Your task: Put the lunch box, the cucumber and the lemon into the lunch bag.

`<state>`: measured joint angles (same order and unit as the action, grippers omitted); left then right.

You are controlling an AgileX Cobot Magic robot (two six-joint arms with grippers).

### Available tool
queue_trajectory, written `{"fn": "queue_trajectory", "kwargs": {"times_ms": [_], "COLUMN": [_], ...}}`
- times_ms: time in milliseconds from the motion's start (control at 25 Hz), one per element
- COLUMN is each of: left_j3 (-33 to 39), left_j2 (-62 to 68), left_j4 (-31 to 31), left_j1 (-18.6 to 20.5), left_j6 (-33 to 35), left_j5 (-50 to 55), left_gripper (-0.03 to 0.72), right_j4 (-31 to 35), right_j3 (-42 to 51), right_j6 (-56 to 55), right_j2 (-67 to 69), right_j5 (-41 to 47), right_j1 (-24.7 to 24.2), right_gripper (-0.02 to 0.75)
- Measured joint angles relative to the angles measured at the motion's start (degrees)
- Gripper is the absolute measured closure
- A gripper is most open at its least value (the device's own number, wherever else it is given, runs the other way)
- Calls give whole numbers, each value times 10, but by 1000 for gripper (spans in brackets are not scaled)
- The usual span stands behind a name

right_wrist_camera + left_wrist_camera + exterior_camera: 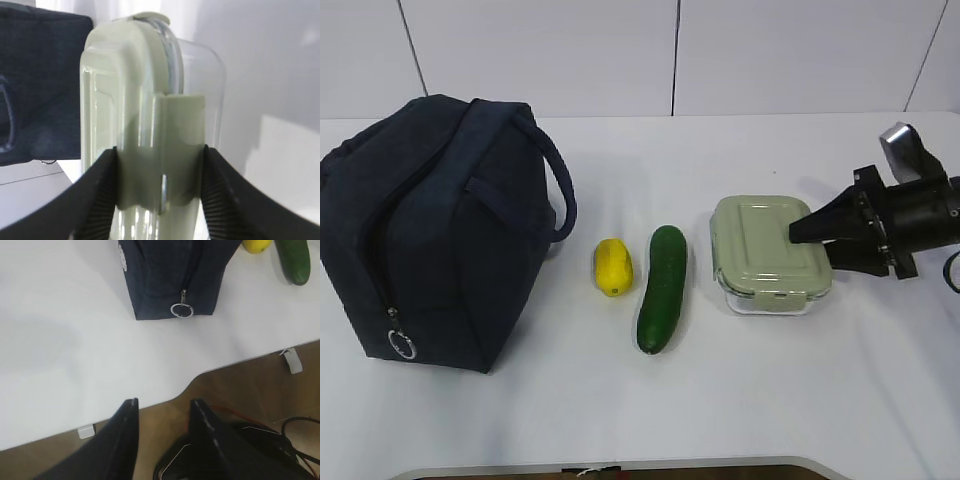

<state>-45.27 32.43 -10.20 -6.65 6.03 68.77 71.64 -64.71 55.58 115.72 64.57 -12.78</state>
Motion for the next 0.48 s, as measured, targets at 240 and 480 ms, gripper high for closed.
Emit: {"fn": "queue_trajectory", "kwargs": {"times_ms": [240,480], "left_j3": [-1,-1], "left_j2": [20,68], "left_j4": [3,-3], "left_j1": [0,0], "left_j6": [0,0], "left_j5": [0,-30], "left_gripper": [446,446], "right_j4": [-2,-3], "right_j3": [0,0], "right_j6": [-19,-39], "right_j2": [-17,-61], "right_j5": [1,1], "right_j1": [21,59], "right_gripper": [361,361]}}
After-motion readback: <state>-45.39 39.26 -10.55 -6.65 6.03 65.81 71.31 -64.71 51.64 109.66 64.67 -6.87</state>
